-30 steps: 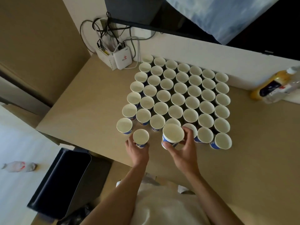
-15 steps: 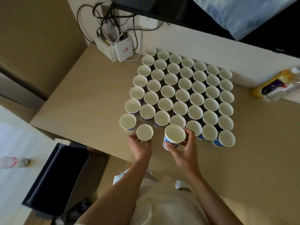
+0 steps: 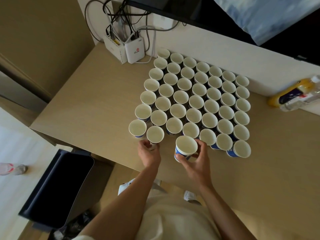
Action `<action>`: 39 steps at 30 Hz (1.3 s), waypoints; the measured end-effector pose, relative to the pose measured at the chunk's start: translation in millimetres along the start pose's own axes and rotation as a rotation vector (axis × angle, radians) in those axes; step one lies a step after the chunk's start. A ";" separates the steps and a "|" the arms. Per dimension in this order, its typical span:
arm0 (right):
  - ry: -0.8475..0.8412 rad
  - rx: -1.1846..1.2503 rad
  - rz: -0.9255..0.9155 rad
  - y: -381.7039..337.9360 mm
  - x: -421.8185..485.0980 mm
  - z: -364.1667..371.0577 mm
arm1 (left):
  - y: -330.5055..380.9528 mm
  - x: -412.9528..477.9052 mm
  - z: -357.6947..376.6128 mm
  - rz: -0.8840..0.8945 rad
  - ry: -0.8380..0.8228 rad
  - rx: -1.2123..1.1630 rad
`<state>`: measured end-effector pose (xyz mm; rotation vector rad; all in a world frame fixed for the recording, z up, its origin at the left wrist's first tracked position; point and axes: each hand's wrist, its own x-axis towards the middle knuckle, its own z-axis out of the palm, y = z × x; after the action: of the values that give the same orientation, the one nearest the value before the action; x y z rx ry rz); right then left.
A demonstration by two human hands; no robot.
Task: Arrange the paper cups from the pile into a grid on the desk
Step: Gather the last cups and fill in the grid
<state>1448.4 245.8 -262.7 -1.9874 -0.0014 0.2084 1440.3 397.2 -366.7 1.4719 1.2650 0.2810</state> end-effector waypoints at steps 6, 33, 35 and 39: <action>0.003 0.001 0.010 4.3 -0.2 2.6 | 1.7 1.6 -1.8 0.000 -0.007 0.001; 0.042 0.062 0.153 47.8 34.4 65.8 | 64.5 -19.5 -86.8 0.368 -0.457 -0.096; 0.038 0.057 0.144 51.0 36.0 67.8 | 65.7 -21.2 -86.6 0.372 -0.451 -0.104; 0.034 0.041 0.128 55.8 37.0 71.6 | 67.1 -22.5 -86.4 0.358 -0.438 -0.117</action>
<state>1469.0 291.1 -347.1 -1.9518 0.1516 0.2556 1403.0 441.1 -271.1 1.5498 0.6251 0.2455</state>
